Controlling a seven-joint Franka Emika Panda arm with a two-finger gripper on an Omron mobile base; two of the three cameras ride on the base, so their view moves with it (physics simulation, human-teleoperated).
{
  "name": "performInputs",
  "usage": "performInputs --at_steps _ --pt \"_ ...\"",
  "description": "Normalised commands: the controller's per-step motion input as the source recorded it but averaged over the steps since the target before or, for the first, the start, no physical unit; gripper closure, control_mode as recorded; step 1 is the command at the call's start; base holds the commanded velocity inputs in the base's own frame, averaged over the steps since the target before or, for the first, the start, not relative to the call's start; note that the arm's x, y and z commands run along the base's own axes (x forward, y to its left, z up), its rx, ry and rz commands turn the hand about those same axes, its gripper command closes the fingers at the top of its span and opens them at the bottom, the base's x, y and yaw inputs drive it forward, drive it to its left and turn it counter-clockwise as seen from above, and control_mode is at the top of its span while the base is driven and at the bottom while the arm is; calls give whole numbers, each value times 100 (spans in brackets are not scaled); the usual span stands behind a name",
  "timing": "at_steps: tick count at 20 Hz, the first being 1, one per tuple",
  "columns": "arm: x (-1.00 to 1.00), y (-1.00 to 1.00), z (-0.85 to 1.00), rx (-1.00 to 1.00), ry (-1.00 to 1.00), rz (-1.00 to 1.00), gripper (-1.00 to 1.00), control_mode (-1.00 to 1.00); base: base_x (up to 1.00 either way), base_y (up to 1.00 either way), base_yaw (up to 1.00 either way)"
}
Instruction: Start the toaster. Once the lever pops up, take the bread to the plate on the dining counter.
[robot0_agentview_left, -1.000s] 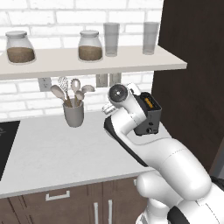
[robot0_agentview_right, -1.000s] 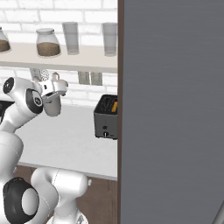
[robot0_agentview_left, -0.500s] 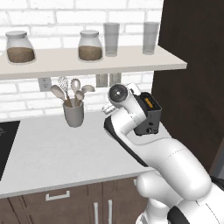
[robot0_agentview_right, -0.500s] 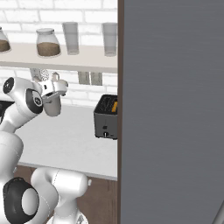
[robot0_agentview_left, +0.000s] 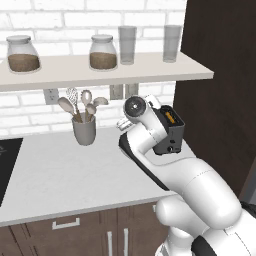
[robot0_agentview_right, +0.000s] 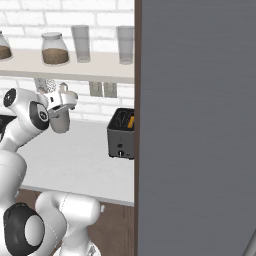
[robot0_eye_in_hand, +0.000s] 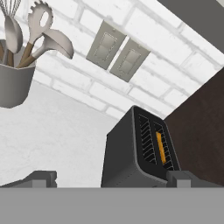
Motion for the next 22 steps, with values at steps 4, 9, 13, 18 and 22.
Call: performInputs --at_steps 4,9,13,18,22 --pt "0 0 0 0 0 0 -100 -100 0 0 0" --pt "0 0 0 0 0 0 -100 -100 0 0 0" --pt "0 0 0 0 0 0 -100 -100 0 0 0" --pt "0 0 0 0 0 0 -100 -100 0 0 0" --pt "0 0 0 0 0 0 -100 -100 0 0 0"
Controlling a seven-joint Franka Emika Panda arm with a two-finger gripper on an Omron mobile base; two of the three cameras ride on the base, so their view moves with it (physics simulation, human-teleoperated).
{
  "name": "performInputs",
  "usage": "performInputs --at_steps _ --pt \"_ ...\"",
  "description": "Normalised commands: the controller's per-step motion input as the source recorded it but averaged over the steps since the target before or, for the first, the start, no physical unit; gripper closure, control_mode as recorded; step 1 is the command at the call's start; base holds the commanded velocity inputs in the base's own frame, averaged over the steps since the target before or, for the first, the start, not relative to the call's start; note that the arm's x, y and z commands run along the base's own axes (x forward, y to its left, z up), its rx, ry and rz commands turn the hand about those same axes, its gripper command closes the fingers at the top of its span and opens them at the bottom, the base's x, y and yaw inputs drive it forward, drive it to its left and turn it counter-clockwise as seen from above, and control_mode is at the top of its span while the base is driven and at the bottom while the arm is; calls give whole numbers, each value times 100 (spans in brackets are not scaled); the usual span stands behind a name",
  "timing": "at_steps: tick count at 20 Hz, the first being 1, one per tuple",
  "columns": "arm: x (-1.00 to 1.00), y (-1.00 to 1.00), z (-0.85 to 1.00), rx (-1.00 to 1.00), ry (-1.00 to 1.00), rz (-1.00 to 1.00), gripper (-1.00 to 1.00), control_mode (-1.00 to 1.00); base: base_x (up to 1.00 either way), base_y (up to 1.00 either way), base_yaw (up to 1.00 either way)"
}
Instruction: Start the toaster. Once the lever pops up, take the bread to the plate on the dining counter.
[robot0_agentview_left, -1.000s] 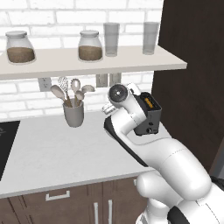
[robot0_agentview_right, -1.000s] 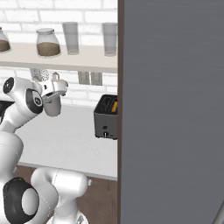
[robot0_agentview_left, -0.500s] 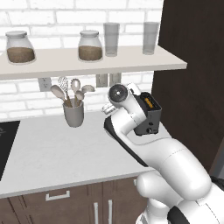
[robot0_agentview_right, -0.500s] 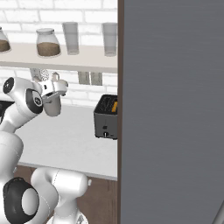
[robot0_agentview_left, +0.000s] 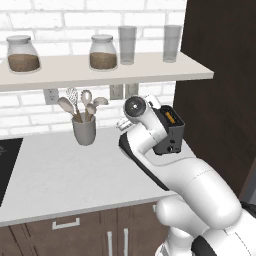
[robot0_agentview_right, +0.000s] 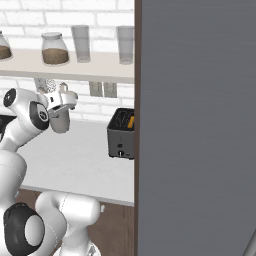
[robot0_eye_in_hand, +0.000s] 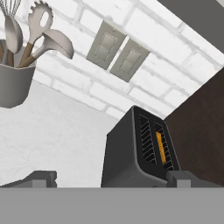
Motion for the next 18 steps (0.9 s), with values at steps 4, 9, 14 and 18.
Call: performInputs --at_steps 4,9,14,18 --pt "0 0 0 0 0 0 -100 -100 0 0 0" --pt "0 0 0 0 0 0 -100 -100 0 0 0" --pt "0 0 0 0 0 0 -100 -100 0 0 0" --pt "0 0 0 0 0 0 -100 -100 0 0 0"
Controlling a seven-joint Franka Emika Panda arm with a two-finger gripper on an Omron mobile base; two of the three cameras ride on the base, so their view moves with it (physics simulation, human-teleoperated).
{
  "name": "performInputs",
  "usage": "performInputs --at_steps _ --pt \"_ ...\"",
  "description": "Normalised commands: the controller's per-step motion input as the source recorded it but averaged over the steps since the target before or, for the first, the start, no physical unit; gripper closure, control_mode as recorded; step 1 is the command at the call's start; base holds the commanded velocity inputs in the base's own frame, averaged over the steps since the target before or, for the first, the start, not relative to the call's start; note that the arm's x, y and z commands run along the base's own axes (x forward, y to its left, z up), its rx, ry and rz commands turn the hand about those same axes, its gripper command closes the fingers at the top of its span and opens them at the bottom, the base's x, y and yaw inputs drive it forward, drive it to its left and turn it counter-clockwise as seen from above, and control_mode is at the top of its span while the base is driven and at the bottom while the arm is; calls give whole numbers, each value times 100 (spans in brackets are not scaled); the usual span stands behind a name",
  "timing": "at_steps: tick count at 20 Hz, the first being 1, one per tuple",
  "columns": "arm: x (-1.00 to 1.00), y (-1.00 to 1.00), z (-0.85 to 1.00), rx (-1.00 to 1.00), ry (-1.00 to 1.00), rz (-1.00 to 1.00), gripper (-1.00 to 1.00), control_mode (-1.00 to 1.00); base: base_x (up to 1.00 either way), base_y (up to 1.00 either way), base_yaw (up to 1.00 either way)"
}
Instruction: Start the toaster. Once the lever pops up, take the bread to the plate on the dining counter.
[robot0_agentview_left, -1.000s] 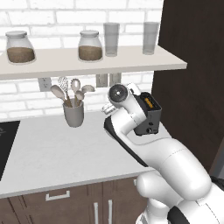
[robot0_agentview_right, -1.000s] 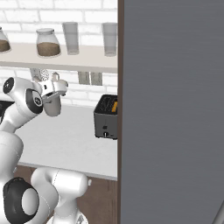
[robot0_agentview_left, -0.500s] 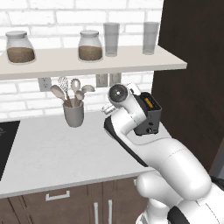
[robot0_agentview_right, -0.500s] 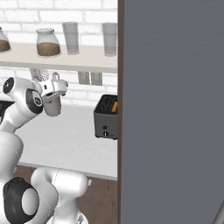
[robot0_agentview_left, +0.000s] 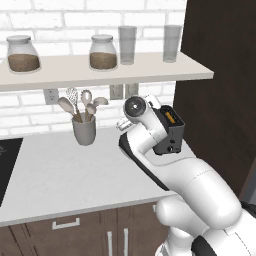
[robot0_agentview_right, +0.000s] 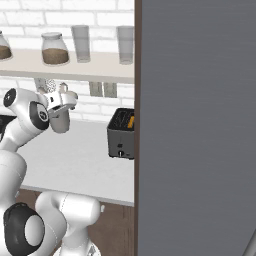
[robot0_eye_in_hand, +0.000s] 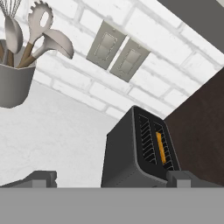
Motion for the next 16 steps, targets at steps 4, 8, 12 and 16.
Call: performInputs --at_steps 4,8,12,16 --pt "0 0 0 0 0 0 -100 -100 0 0 0" --pt "0 0 0 0 0 0 -100 -100 0 0 0" --pt "0 0 0 0 0 0 -100 -100 0 0 0" --pt "0 0 0 0 0 0 -100 -100 0 0 0"
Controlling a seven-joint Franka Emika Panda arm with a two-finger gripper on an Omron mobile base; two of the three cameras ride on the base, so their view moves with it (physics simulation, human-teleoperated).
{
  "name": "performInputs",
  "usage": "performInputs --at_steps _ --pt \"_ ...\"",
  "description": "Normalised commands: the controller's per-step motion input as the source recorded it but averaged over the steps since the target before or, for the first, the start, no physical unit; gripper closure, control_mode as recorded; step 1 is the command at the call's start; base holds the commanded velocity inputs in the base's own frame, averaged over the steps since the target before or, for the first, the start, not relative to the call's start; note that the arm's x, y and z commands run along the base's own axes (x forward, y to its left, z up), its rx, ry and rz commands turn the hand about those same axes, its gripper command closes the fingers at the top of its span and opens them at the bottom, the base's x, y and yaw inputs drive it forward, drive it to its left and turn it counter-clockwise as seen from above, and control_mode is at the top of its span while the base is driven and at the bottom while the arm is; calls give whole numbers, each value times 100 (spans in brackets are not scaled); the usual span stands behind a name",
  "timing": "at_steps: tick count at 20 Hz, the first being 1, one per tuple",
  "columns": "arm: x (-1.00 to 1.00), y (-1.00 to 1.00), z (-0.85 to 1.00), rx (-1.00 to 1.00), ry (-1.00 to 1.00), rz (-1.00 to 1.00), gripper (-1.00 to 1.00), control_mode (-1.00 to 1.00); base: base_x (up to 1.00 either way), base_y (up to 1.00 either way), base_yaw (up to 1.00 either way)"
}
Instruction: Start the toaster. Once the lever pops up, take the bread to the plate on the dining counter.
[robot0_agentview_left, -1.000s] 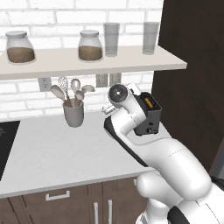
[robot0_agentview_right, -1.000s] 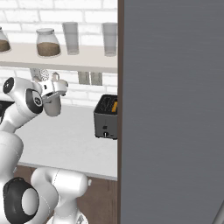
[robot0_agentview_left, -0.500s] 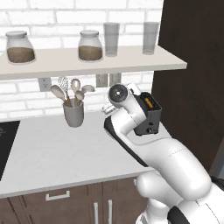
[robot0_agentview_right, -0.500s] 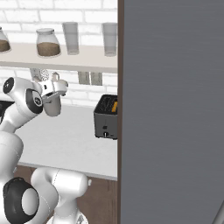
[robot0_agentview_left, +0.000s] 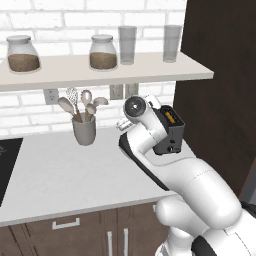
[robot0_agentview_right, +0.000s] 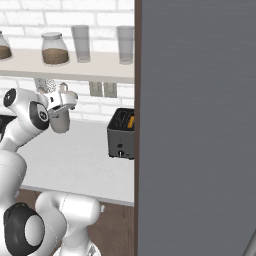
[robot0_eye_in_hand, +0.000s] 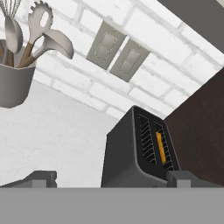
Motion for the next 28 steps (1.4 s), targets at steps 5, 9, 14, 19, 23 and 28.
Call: performInputs --at_steps 5,9,14,19,23,28 --pt "0 0 0 0 0 0 -100 -100 0 0 0" --pt "0 0 0 0 0 0 -100 -100 0 0 0" --pt "0 0 0 0 0 0 -100 -100 0 0 0" --pt "0 0 0 0 0 0 -100 -100 0 0 0" --pt "0 0 0 0 0 0 -100 -100 0 0 0" --pt "0 0 0 0 0 0 -100 -100 0 0 0"
